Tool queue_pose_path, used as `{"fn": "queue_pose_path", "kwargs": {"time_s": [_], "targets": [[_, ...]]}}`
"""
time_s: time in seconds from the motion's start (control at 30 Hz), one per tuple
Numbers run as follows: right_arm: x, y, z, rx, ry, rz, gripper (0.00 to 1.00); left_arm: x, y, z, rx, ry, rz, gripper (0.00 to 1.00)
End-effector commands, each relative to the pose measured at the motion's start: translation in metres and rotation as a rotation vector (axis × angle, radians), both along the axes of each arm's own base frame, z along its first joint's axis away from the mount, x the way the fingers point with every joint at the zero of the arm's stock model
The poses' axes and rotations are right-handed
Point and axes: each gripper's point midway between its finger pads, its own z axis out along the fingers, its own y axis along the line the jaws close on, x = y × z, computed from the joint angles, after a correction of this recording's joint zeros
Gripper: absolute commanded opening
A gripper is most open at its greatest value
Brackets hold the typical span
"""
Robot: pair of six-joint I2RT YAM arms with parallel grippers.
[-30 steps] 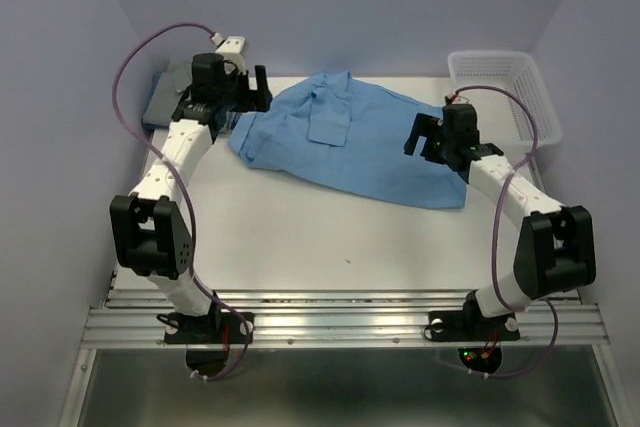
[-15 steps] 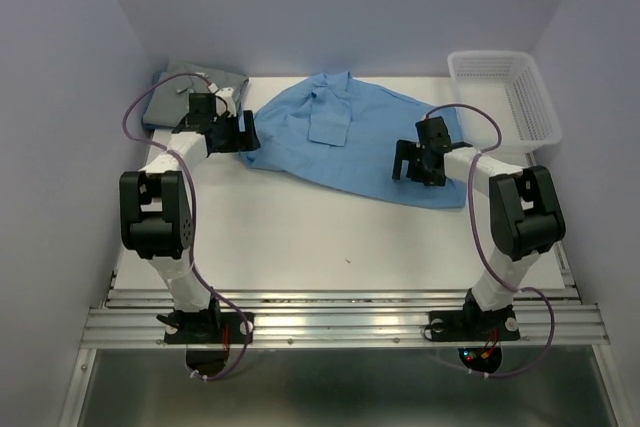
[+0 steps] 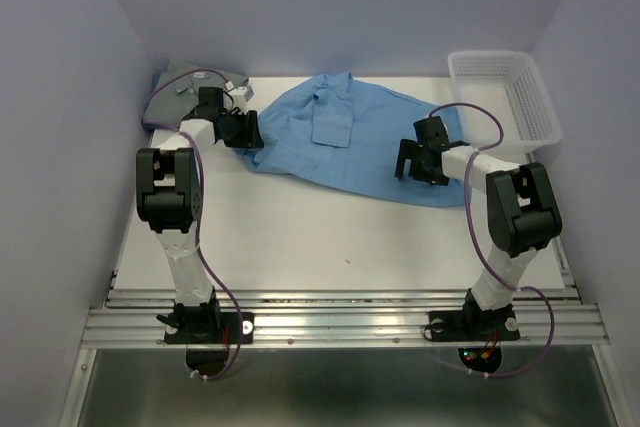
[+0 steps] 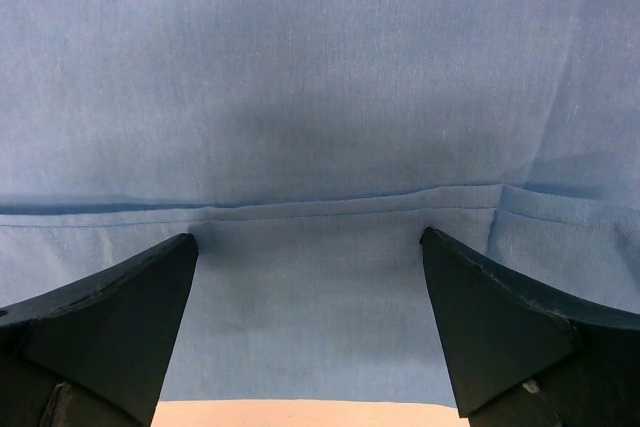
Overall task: Fold and stack the long sleeve shirts
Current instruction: Fold the shirt
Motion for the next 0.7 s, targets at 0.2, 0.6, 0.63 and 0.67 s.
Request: {"fn": "queue_pose_path", "kwargs": {"time_s": [0.2,0.6,0.63,0.67], "targets": [[-0.010,-0.013,-0.013,-0.043,0.056,-0.078,1.00,-0.021,-0.028,0.012,-0.141,-0.013,-0.107,0.54],[-0.022,-0.013,-0.019,-0.035,0.076,-0.080,1.00,-0.044,-0.033,0.019,-0.238,0.006,0.009,0.00],[-0.023,-0.015,-0.018,-0.039,0.077,-0.089,1.00,-0.044,-0.030,0.023,-0.230,0.001,0.034,0.00],[-0.025,-0.019,-0.017,-0.055,0.073,-0.103,1.00,-0.045,-0.023,0.022,-0.210,0.019,0.088,0.00]]}}
